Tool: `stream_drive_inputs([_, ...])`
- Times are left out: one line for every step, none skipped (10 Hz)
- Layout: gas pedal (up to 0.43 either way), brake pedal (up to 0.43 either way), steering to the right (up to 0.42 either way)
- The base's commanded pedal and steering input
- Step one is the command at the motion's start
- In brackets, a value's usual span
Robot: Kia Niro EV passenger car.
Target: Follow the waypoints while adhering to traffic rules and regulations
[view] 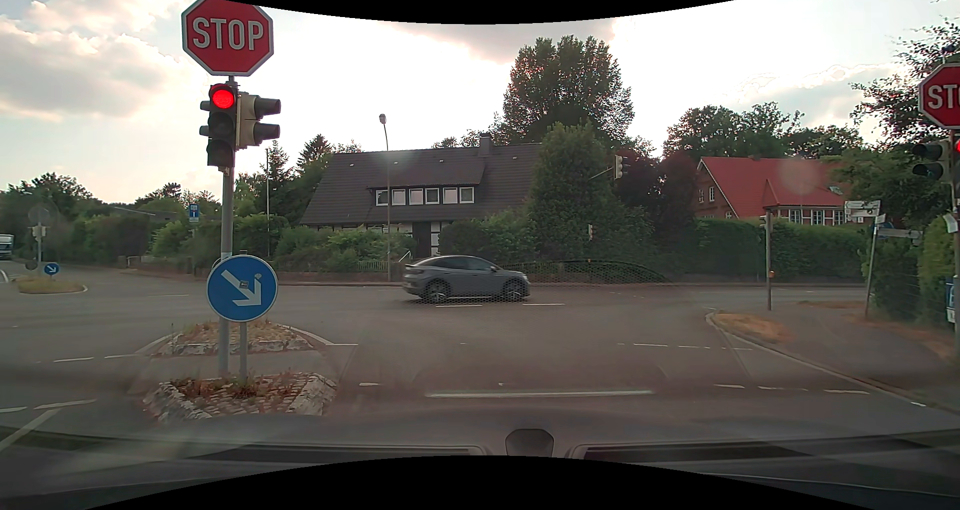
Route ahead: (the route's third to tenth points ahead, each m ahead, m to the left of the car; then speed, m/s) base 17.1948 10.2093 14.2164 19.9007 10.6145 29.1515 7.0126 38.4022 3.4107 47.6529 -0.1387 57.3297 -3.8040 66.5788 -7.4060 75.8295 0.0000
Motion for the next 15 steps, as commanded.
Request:
stream_drive_inputs([0.000,0.250,-0.005])
stream_drive_inputs([0.000,0.250,-0.005])
stream_drive_inputs([0.000,0.250,-0.005])
stream_drive_inputs([0.000,0.250,-0.005])
stream_drive_inputs([0.000,0.250,-0.005])
stream_drive_inputs([0.000,0.250,-0.005])
stream_drive_inputs([0.000,0.250,-0.005])
stream_drive_inputs([0.000,0.250,-0.005])
stream_drive_inputs([0.000,0.250,-0.005])
stream_drive_inputs([0.000,0.250,-0.005])
stream_drive_inputs([0.000,0.250,-0.005])
stream_drive_inputs([0.000,0.250,-0.005])
stream_drive_inputs([0.000,0.250,-0.005])
stream_drive_inputs([0.000,0.250,-0.005])
stream_drive_inputs([0.000,0.250,-0.005])
